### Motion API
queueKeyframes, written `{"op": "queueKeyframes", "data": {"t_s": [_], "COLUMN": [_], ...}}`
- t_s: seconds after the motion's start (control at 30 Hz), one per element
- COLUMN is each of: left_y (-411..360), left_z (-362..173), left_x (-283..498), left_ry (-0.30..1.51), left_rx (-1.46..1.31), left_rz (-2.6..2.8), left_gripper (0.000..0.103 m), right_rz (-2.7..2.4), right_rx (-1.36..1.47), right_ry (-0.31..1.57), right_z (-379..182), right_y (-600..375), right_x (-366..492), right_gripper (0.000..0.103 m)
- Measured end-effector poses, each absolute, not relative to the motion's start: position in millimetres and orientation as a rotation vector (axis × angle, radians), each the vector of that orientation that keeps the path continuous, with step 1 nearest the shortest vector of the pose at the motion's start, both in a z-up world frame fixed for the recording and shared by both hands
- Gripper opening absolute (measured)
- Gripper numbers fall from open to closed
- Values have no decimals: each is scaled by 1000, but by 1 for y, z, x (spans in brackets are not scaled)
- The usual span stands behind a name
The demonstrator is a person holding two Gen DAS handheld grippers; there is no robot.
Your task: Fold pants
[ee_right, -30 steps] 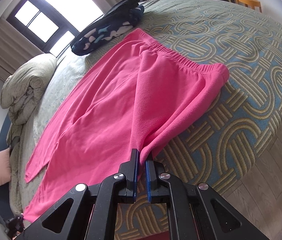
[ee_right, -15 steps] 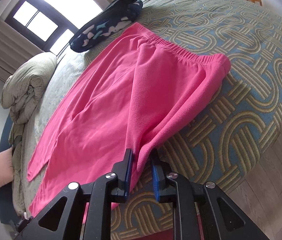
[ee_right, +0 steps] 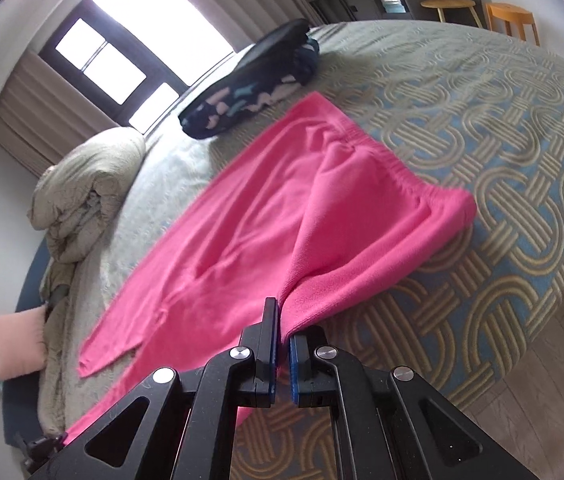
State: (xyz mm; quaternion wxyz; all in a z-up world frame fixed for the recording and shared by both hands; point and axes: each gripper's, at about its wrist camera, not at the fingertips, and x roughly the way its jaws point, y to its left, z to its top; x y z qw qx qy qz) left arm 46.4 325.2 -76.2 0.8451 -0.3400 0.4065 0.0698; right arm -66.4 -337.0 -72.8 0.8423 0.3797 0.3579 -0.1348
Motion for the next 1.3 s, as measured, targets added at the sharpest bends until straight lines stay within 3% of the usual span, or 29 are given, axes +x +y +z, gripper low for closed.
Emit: {"op": "queueKeyframes", "data": {"t_s": [0.23,0.6,1.03,1.3], "left_y": [320,301,278,283], "left_z": [-55,-33,-71,-95], "left_x": [68,141,268,303], "left_ry": [835,892,1143,1217], "left_rx": [-690,-620,-518,-511], "left_rz": [128,132,229,288], "left_gripper": [4,4,4,5], "right_rz": [-256,-301,-318,-184], "right_rx": [789,585,292,209], "right_ry": [693,798,1179,1437], "right_z": [-45,-16,-64,-105], "right_y": [-341,-337,-345,-363], "right_x": [-41,48,214,260], "right_gripper": [3,3,8,13]}}
